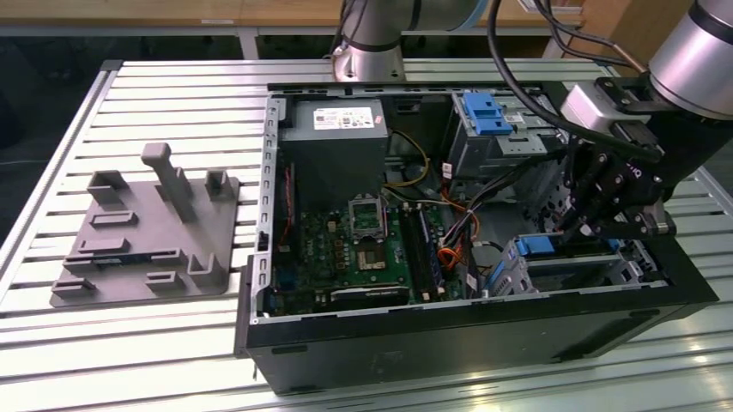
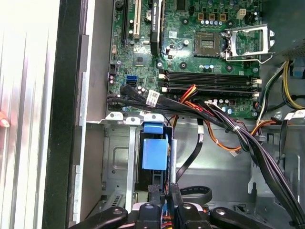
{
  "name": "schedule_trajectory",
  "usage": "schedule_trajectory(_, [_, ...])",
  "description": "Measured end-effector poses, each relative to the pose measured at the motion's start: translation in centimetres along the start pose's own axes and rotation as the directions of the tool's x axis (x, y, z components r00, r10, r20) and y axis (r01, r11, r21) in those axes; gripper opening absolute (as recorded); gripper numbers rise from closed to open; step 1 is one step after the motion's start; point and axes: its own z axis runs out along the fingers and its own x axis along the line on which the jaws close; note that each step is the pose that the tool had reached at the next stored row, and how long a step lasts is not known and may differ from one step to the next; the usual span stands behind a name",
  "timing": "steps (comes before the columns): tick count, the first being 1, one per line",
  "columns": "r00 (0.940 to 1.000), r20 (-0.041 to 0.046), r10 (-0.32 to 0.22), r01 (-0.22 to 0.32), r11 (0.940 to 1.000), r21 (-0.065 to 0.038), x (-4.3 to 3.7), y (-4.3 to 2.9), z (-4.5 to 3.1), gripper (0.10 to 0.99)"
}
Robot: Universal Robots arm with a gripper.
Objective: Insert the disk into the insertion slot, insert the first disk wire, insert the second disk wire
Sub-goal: 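Insert the second disk wire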
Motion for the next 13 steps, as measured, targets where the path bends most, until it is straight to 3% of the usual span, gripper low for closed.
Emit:
schedule_trajectory(11, [1.0,-0.0005,-0.008,0.008,1.0,0.0,0.19,-0.05,0.24,0.2])
schedule_trajectory(13, [1.0,-0.0003,-0.008,0.008,1.0,0.0,0.19,-0.04,0.04,0.271])
